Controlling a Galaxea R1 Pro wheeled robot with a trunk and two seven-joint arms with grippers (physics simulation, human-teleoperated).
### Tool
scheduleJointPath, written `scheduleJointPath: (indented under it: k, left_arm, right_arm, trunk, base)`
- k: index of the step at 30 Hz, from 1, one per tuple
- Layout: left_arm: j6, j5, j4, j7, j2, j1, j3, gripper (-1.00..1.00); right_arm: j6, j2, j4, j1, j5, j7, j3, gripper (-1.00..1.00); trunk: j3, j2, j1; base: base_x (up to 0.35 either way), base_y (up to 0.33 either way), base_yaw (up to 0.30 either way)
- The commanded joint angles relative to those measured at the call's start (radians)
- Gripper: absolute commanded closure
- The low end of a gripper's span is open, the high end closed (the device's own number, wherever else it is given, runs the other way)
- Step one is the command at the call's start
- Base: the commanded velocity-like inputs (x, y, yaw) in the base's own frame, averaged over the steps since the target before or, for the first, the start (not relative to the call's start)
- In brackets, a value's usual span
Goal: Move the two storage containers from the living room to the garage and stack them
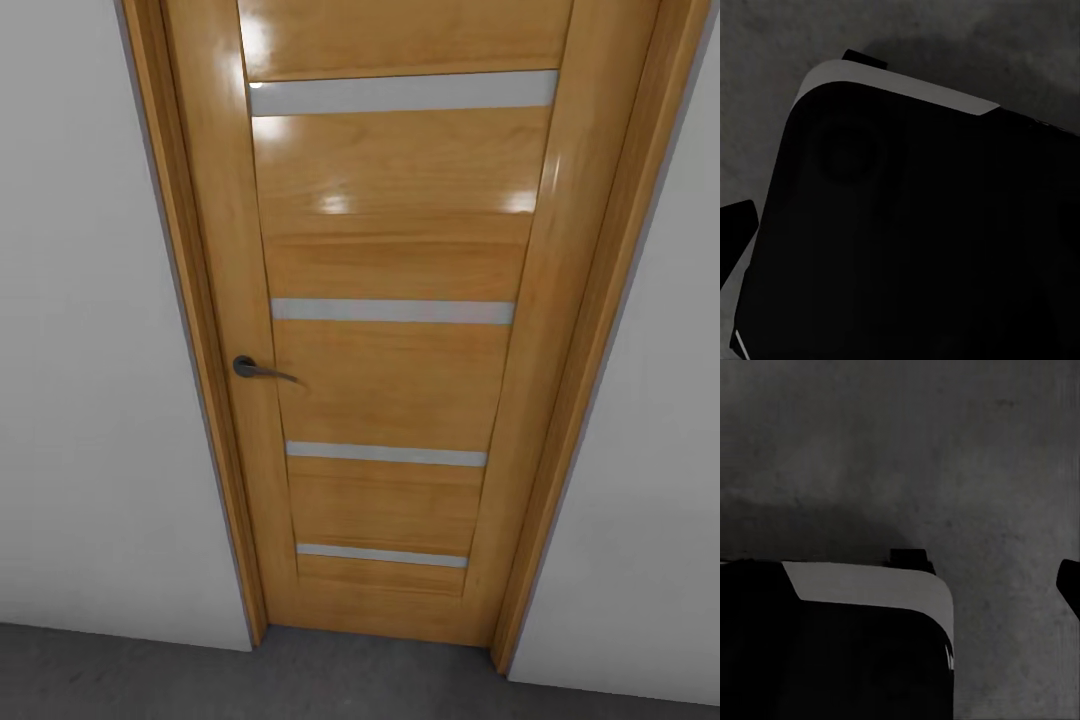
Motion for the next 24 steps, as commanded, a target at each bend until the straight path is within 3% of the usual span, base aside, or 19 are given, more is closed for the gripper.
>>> scheduleJointPath:
  k: [1, 5, 9, 12, 15, 18, 24]
  left_arm:
    - [-0.002, 0.004, 0.0, -0.001, 0.0, 0.0, 0.002, -1.0]
    - [-0.002, 0.004, 0.0, -0.001, 0.0, 0.0, 0.002, -1.0]
    - [-0.002, 0.004, 0.0, -0.001, -0.001, 0.0, 0.002, -1.0]
    - [-0.002, 0.004, 0.0, -0.001, -0.001, 0.0, 0.001, -1.0]
    - [-0.003, 0.004, 0.0, -0.001, -0.002, 0.0, 0.001, -1.0]
    - [-0.003, 0.003, 0.0, -0.001, -0.002, 0.0, 0.001, -1.0]
    - [-0.003, 0.003, 0.0, -0.001, -0.002, 0.0, 0.0, -1.0]
  right_arm:
    - [0.01, 0.002, -0.024, 0.0, 0.001, -0.001, 0.001, -1.0]
    - [0.093, 0.012, -0.162, -0.001, 0.001, -0.002, 0.002, -1.0]
    - [0.264, 0.022, -0.365, -0.015, -0.002, -0.003, 0.008, -1.0]
    - [0.367, 0.045, -0.452, -0.048, -0.003, -0.003, 0.02, -1.0]
    - [0.467, 0.072, -0.492, -0.109, -0.005, -0.006, 0.029, -1.0]
    - [0.584, 0.115, -0.493, -0.259, -0.009, -0.001, 0.035, -1.0]
    - [0.632, 0.183, -0.404, -0.466, -0.009, 0.0, 0.037, -1.0]
  trunk:
    - [-0.001, 0.0, 0.0]
    - [-0.001, 0.0, 0.0]
    - [-0.001, 0.0, 0.0]
    - [-0.001, 0.0, 0.0]
    - [-0.001, 0.0, 0.0]
    - [-0.001, 0.0, 0.0]
    - [-0.001, 0.0, 0.0]
  base:
    - [0.0, 0.0, 0.0]
    - [0.0, 0.0, 0.0]
    - [0.0, 0.0, 0.0]
    - [0.0, 0.0, 0.0]
    - [0.0, 0.0, 0.0]
    - [0.0, 0.0, 0.0]
    - [0.0, 0.0, 0.0]
